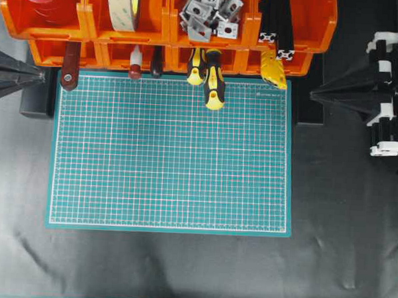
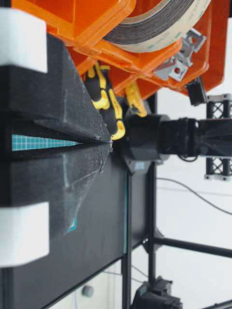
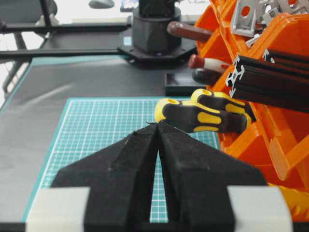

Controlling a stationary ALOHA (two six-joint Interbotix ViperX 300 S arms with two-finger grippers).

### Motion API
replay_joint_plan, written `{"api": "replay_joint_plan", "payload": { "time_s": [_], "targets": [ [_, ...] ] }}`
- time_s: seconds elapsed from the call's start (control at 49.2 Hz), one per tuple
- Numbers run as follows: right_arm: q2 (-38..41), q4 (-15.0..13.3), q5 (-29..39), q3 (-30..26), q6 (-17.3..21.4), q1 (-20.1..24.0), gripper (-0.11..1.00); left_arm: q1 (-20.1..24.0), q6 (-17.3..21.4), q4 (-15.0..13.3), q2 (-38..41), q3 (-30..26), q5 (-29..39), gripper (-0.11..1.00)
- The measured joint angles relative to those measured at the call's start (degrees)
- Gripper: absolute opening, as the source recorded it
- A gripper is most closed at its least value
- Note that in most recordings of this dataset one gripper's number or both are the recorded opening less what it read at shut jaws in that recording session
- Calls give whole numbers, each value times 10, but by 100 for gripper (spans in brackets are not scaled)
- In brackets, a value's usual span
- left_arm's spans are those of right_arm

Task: Pick scraper from container rack with left arm.
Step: 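Move the left gripper toward the brown-handled scraper in the orange rack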

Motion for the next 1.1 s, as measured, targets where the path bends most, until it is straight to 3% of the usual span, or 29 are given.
{"api": "replay_joint_plan", "payload": {
  "time_s": [0.061, 0.142, 0.244, 0.427, 0.57, 0.773, 0.854, 0.936, 1.098],
  "targets": [
    [0, 1, 1, 0, 4, 0, 4, -1, -2, 4, 2, -2, 5, 9],
    [-1, 11, 0, -5, 14, -1, 0, -9, -6, 20, 4, -18, 60, 0],
    [-2, 32, 1, -11, 40, -2, 0, -18, 3, 25, 2, -53, 124, 0],
    [-7, 35, 25, -16, 71, -2, 0, -35, 64, 30, 2, -140, 261, 0],
    [-15, 36, 48, -17, 72, -2, 0, -42, 109, 30, 21, -219, 404, 0],
    [-24, 37, 67, -19, 74, -2, 0, -83, 115, 60, 99, -318, 642, 0],
    [-25, 38, 73, -20, 74, -2, 0, -109, 107, 96, 133, -341, 705, 0],
    [-26, 39, 77, -20, 75, -2, 0, -136, 79, 153, 167, -359, 758, 0],
    [-26, 39, 79, -19, 75, -2, 0, -216, -50, 339, 213, -376, 867, 0]
  ]
}}
